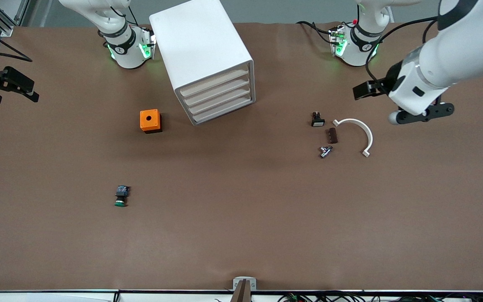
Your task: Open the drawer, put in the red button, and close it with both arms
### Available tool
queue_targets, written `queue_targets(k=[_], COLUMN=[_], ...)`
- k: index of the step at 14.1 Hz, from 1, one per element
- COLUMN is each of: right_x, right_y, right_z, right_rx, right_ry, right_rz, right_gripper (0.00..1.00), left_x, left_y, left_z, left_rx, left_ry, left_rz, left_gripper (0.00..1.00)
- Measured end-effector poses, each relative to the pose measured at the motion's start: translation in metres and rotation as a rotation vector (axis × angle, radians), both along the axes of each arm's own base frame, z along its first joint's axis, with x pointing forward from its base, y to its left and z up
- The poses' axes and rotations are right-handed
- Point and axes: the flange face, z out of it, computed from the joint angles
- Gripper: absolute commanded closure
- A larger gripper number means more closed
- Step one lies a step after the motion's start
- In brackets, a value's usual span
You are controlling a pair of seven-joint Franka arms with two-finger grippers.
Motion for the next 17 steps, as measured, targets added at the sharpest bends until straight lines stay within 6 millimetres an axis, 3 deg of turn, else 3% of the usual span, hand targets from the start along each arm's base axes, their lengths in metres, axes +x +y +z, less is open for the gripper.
queue_targets(k=[5, 9, 13, 17], right_x=[-0.005, -0.004, -0.004, -0.004], right_y=[0.000, -0.001, -0.001, -0.001], right_z=[0.000, 0.000, 0.002, 0.005], right_rx=[-0.001, -0.001, -0.003, -0.003], right_ry=[-0.011, -0.019, -0.025, -0.032], right_rz=[-0.001, -0.002, -0.002, -0.003], right_gripper=[0.00, 0.00, 0.00, 0.00], left_x=[0.022, 0.033, 0.041, 0.050], left_y=[0.063, 0.075, 0.099, 0.104], left_z=[0.000, -0.002, -0.014, -0.035], left_rx=[-0.027, -0.019, -0.012, -0.010], left_ry=[-0.058, -0.126, -0.141, -0.178], left_rz=[0.021, 0.038, 0.022, 0.039], left_gripper=[0.00, 0.00, 0.00, 0.00])
